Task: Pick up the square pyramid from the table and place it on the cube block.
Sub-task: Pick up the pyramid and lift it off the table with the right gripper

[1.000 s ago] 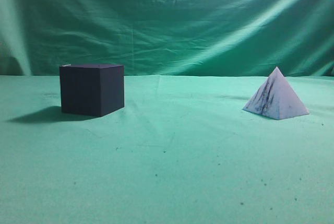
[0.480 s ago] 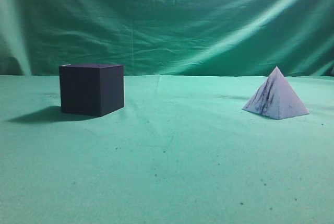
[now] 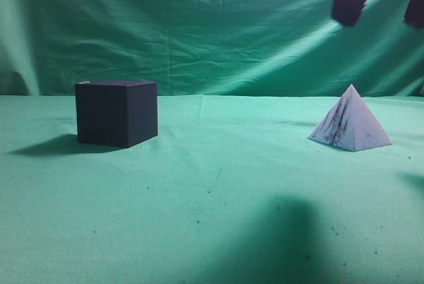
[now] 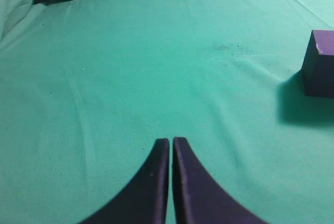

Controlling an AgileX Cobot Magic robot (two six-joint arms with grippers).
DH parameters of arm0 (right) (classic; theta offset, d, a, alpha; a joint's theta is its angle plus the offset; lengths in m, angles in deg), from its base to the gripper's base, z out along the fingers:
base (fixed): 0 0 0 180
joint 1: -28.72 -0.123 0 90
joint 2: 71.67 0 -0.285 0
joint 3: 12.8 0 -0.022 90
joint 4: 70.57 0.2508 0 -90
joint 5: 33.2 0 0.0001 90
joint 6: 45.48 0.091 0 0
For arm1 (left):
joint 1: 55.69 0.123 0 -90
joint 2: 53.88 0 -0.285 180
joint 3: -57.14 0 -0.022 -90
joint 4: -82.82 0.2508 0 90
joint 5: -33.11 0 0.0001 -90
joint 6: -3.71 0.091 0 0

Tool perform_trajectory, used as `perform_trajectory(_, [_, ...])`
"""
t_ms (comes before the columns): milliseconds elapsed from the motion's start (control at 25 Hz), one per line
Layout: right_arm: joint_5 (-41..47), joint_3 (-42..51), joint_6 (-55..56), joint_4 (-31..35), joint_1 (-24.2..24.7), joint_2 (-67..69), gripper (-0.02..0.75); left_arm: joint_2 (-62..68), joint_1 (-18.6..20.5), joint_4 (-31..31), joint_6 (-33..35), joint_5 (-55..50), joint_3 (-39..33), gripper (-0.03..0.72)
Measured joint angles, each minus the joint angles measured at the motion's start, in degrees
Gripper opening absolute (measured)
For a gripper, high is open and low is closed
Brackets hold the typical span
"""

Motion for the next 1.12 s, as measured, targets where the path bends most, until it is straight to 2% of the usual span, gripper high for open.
perform_trajectory(40, [0.6,-1.4,0.5,0.0,0.0,1.9,0.642,0.0,0.0,0.0,0.0,0.0,0.0,0.000])
perform_trajectory(320, [4.0,-8.0,1.0,0.0,0.0,13.7,0.643,0.0,0.0,0.0,0.0,0.0,0.0,0.000])
perform_trajectory(760, [0.4,-9.1,1.1,0.0,0.0,23.9,0.643,0.0,0.0,0.0,0.0,0.0,0.0,0.000])
perform_trajectory(800, [-0.2,-9.1,1.1,0.0,0.0,24.4,0.600,0.0,0.0,0.0,0.0,0.0,0.0,0.000])
perform_trajectory(880, [-1.1,-9.1,1.1,-0.1,0.0,25.2,0.589,0.0,0.0,0.0,0.0,0.0,0.0,0.000])
perform_trajectory(1040, [-1.6,-9.1,1.1,-1.0,0.0,26.1,0.431,0.0,0.0,0.0,0.0,0.0,0.0,0.000])
perform_trajectory(1080, [-1.5,-9.1,1.1,-1.3,0.0,26.1,0.410,0.0,0.0,0.0,0.0,0.0,0.0,0.000])
perform_trajectory(1120, [-1.4,-9.3,1.3,-1.6,0.0,26.1,0.423,0.0,0.0,0.0,0.0,0.0,0.0,0.000])
